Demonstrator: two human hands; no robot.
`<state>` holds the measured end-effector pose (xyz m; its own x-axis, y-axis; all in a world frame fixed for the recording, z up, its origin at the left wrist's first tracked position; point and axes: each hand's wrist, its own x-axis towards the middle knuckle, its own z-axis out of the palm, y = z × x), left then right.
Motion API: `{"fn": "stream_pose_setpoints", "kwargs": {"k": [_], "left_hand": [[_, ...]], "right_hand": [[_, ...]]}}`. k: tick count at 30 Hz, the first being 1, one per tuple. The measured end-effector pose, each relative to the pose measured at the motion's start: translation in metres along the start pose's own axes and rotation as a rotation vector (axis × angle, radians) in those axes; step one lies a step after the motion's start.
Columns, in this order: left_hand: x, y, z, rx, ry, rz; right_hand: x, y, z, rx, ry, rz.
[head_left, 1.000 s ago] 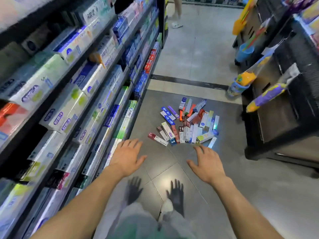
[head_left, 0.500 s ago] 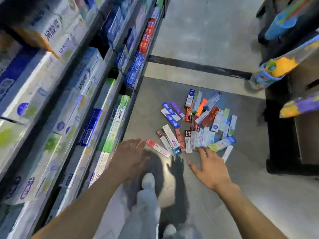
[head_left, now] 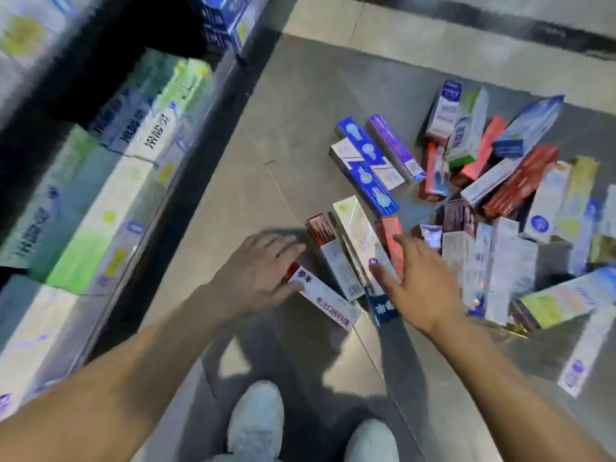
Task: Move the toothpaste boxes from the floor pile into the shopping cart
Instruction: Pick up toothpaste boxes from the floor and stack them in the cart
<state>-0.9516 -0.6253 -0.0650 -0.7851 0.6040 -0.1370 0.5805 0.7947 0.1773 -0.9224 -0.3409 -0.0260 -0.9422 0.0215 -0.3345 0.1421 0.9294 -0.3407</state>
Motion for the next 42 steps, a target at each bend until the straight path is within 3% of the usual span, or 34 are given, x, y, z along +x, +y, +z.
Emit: {"fn": "stream_pose_setpoints", "kwargs": {"k": [6, 15, 19, 23, 27, 30, 35, 42], "left_hand": [[0.024, -0.025, 0.087, 0.031, -0.008, 0.153], [0.030, -0.029, 0.097, 0.056, 0.018, 0.346], [0.016, -0.030, 0.085, 0.031, -0.023, 0.292], [-0.004, -0.026, 0.055, 0.078, -0.201, 0.083], [-0.030, -0.009, 0.004, -0.119, -0.290, -0.149], [-0.051, 0.022, -0.047, -0.533, -0.163, -0.396], [-0.057, 0.088, -0.161, -1.045, 0.087, -0.662], [-0.054, 0.202, -0.407, -1.509, 0.152, -0.732]], "right_hand": [[0.050, 0.023, 0.080, 0.044, 0.100, -0.002], [0.060, 0.017, 0.081, 0.064, 0.039, 0.123], [0.047, 0.015, 0.074, 0.284, 0.088, 0.128], [0.033, 0.016, 0.056, 0.461, 0.146, 0.163], [0.006, 0.010, 0.029, 0.717, 0.162, 0.257], [-0.030, -0.001, -0.007, 0.869, 0.138, 0.296], [-0.096, -0.049, -0.113, 1.034, 0.112, 0.323], [-0.214, -0.137, -0.337, 1.269, 0.190, 0.274]]}}
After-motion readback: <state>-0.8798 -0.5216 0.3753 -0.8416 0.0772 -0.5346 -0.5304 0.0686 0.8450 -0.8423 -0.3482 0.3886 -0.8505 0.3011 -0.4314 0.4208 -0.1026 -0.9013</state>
